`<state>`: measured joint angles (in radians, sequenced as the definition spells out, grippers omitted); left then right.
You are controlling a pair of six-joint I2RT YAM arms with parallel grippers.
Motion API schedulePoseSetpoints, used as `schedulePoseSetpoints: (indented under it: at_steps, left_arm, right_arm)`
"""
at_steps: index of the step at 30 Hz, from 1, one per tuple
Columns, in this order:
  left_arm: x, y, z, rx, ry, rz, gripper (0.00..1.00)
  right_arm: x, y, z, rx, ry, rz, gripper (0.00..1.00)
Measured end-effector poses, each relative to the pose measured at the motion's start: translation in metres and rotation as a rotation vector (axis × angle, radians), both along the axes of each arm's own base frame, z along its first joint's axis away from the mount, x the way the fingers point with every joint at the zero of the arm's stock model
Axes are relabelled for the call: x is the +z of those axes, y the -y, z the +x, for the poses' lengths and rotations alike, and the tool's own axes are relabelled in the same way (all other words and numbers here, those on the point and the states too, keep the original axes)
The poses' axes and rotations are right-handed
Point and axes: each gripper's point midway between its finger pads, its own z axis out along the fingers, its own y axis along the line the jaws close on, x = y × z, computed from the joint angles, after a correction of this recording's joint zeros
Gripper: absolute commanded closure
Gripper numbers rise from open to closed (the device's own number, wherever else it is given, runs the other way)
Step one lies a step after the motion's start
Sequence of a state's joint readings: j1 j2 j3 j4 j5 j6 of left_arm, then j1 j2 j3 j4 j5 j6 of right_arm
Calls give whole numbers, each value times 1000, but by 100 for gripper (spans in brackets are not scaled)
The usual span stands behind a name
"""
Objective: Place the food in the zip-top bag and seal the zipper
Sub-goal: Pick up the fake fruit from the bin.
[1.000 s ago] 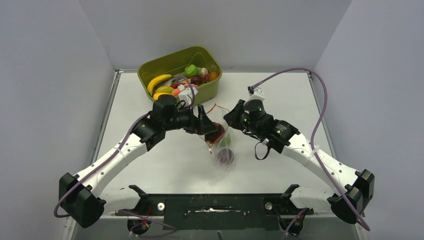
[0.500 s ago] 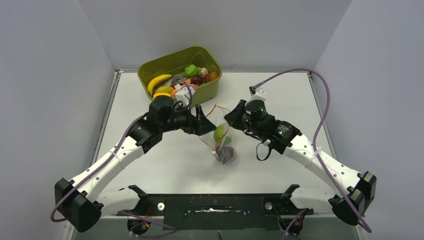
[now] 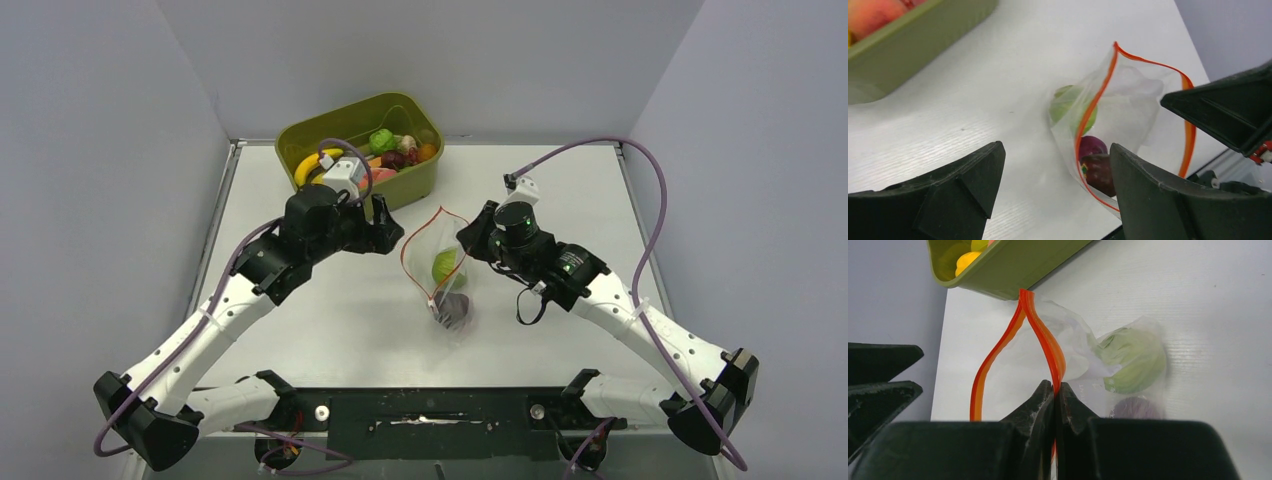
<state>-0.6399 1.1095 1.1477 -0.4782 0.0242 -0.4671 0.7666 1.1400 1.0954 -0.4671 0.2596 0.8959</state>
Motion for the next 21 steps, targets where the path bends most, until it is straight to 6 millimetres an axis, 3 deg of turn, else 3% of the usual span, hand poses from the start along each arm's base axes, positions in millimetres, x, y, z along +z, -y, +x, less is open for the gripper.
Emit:
schedulePoseSetpoints:
  at_steps: [9, 18, 21]
  left_arm:
    - [5, -37, 36, 203, 59, 133, 26]
    - [-29, -66, 101, 325, -12, 184, 44]
    - [-36, -69, 123, 345, -17, 184, 55]
  right_arm:
    - [-4, 4, -1, 7, 0, -34, 100]
    - [3, 7, -4, 13, 18, -29, 100]
    - [2, 6, -4, 23, 21, -38, 100]
